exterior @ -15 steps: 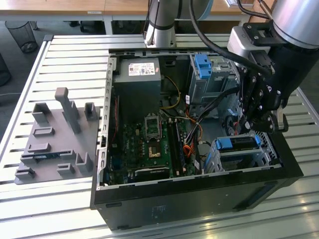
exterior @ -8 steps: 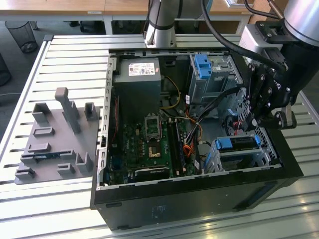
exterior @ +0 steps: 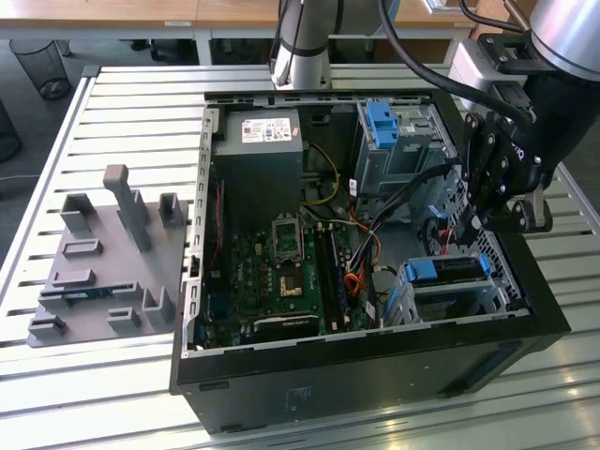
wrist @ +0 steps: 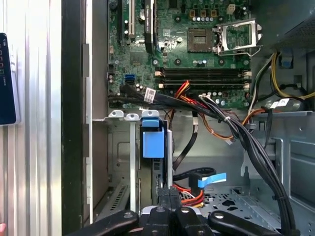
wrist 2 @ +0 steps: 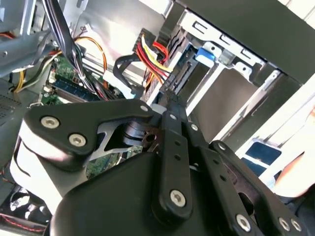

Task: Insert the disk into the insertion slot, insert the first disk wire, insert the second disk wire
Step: 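Insert the first disk wire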

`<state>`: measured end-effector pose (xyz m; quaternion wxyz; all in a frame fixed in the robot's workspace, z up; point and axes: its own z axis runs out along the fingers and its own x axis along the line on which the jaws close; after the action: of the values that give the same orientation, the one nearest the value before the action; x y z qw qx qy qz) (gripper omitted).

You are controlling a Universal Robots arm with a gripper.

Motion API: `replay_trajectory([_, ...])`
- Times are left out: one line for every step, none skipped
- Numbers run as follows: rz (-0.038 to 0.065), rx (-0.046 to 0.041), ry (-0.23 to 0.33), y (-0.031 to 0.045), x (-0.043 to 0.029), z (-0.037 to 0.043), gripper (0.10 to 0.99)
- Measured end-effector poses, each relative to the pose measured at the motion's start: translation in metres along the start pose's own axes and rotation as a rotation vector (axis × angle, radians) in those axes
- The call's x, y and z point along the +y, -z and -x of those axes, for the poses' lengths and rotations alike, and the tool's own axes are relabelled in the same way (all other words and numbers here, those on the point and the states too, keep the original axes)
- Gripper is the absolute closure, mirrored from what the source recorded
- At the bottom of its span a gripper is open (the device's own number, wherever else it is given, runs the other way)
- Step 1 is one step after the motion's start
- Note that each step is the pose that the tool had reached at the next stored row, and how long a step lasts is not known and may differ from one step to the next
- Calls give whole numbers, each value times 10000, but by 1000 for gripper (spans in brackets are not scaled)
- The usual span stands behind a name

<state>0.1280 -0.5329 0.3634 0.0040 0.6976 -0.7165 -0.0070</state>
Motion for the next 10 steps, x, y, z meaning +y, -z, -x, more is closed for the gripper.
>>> replay_trajectory([4,-1,-16,-4,-10,7,973])
replay_trajectory([8,-3,-34,-9,-21,11,973])
replay_trajectory([11,-3,-54,-15,-31,16,973])
replay_trajectory([14,-2,-78,-20,-40,20,914])
replay_trajectory([16,-1,-103,-26,-48,24,914])
replay_trajectory([18,0,-131,-32,-55,27,914])
replay_trajectory([19,-1,-169,-38,-61,29,914])
replay_trajectory([18,-3,-238,-44,-63,30,914])
replay_trajectory([19,-5,-310,-50,-65,30,902])
replay_trajectory([18,-6,-394,-57,-68,30,902])
